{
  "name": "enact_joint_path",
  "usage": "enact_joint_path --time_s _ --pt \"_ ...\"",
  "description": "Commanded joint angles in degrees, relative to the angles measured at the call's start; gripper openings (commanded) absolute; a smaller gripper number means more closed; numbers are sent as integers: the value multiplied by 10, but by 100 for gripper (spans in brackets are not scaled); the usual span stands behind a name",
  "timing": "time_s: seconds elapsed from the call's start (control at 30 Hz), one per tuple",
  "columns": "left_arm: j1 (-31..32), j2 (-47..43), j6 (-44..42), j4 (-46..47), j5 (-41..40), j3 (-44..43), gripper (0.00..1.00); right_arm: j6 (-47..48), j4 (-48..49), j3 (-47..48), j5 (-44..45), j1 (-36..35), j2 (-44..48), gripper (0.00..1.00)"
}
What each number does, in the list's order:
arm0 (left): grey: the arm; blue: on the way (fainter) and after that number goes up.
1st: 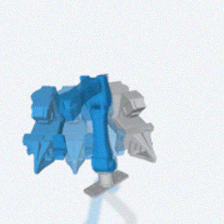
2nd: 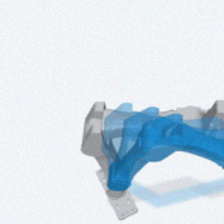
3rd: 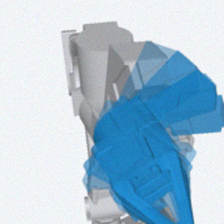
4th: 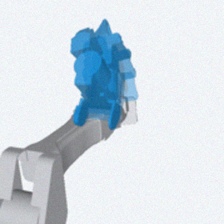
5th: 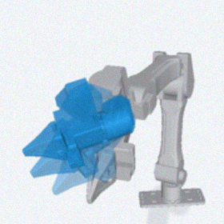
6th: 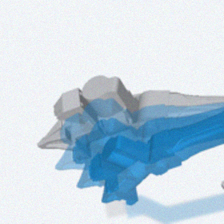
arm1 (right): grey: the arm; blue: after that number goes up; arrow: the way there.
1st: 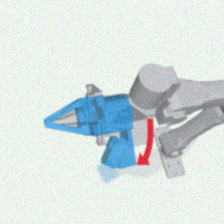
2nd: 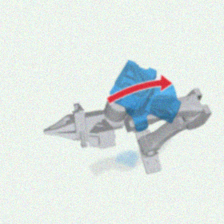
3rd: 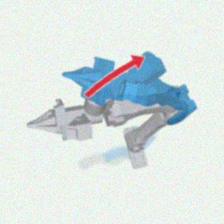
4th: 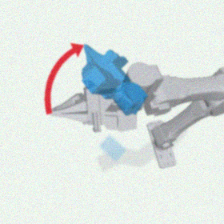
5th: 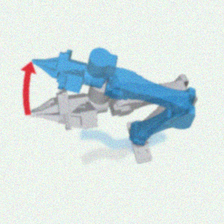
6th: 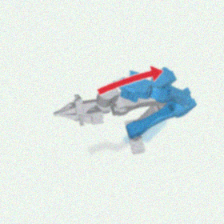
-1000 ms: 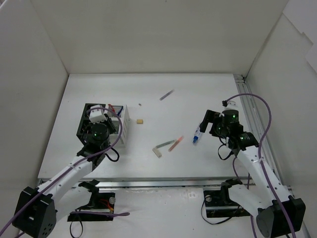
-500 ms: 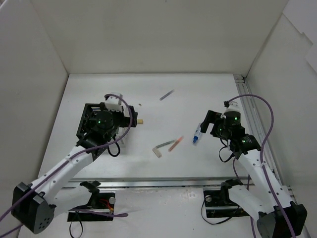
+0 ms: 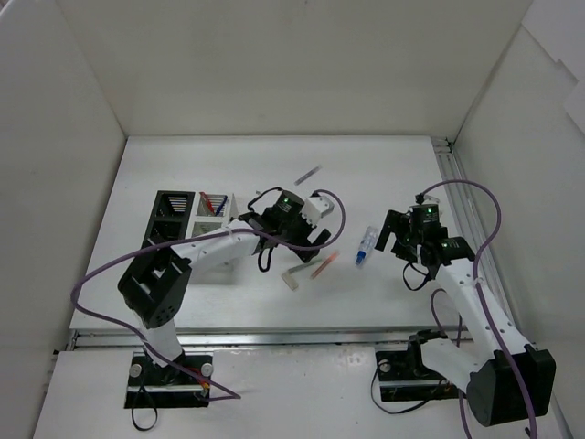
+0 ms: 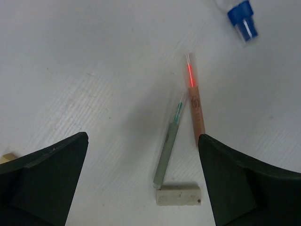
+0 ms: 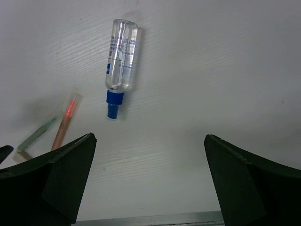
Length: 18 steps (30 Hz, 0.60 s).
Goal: Sort the stationery into containers
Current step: Pick up the pen from the center of the board.
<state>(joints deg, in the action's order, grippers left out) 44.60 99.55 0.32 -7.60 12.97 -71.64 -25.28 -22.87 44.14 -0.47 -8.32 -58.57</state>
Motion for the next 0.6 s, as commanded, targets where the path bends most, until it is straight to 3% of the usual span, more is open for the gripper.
enact_joint_path --time_s 0.0,0.57 --pt "0 1 -65 -31 36 -27 100 4 -8 23 9 8 2 98" --pt "13 60 -97 -66 26 -6 100 29 -12 27 -11 9 -7 98"
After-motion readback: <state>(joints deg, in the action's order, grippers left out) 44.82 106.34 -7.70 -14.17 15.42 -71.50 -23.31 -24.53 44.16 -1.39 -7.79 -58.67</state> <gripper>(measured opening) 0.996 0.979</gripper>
